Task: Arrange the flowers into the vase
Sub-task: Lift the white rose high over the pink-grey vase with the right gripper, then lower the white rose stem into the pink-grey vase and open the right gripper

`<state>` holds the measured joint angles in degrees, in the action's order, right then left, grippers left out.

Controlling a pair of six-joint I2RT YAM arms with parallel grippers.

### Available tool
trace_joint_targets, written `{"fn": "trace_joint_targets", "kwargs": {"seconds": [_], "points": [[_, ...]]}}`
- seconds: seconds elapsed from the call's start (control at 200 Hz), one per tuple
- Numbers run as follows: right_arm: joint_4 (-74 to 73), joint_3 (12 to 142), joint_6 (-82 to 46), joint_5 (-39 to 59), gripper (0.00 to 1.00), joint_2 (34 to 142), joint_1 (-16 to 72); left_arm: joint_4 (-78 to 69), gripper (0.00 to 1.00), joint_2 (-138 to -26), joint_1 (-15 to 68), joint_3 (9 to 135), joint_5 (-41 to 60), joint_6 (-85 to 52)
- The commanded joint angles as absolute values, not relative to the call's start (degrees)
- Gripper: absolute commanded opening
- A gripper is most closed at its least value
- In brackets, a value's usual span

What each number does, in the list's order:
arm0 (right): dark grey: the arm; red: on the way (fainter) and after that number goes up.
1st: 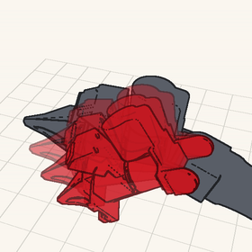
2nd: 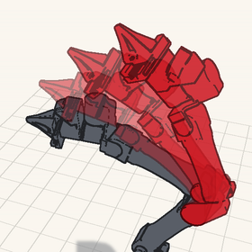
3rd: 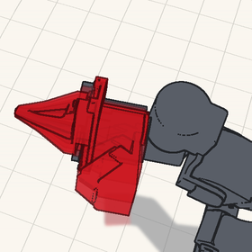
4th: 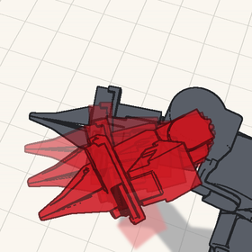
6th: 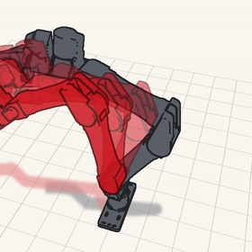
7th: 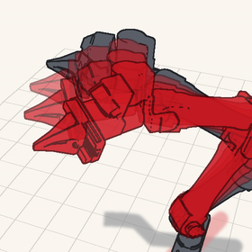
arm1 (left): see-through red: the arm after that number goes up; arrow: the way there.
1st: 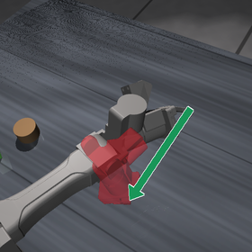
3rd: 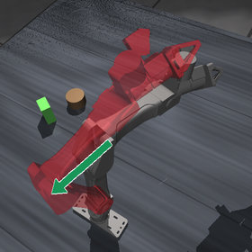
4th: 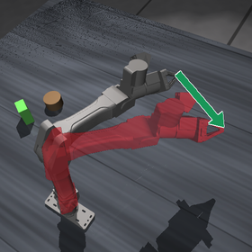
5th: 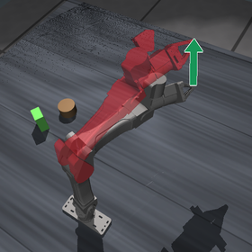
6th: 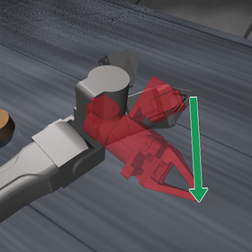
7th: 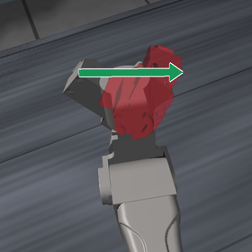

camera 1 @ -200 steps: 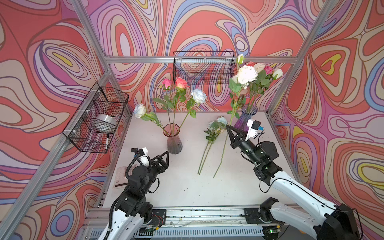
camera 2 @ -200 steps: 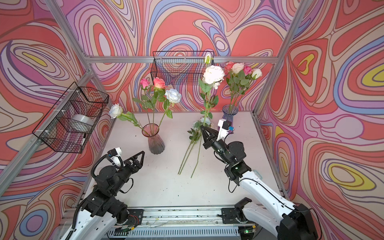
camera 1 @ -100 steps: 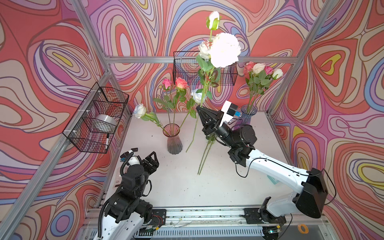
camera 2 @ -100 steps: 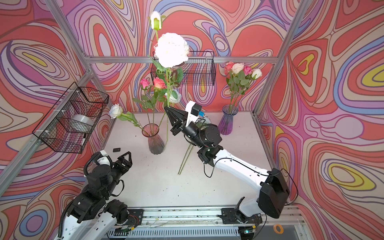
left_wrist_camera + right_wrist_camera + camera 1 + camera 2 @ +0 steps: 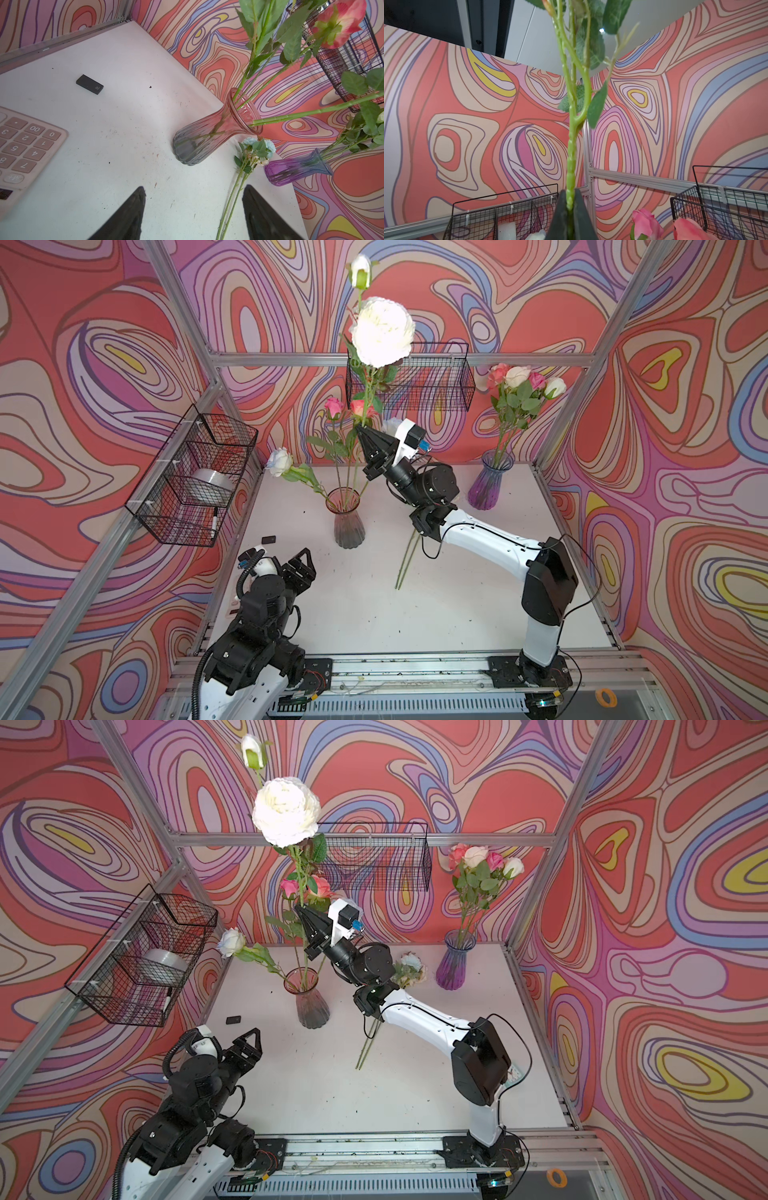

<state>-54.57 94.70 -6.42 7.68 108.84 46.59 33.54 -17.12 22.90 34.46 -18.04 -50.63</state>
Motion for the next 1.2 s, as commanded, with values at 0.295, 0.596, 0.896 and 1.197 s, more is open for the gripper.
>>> {"fn": "trace_joint_targets", "kwargs": {"seconds": [0.295,0.596,0.896,1.197], "points": [[-45.03,101.44,-2.83,7.07,0.0,115.81,46.82,34.08,0.75,-17.36,22.88,33.94,-17.33,-49.66],[-34.01,100.77,-3.27,6.55,0.0,118.72,47.2,33.7,0.75,-17.97,22.85,33.22,-17.71,-49.39],[-33.37,99.41,-4.88,3.69,0.13,120.59,47.24,33.11,0.75,-19.32,22.91,33.13,-16.96,-49.75],[-31.29,99.81,-4.49,4.24,0.24,120.0,47.97,32.62,0.75,-19.6,22.92,32.93,-16.93,-49.83]]}}
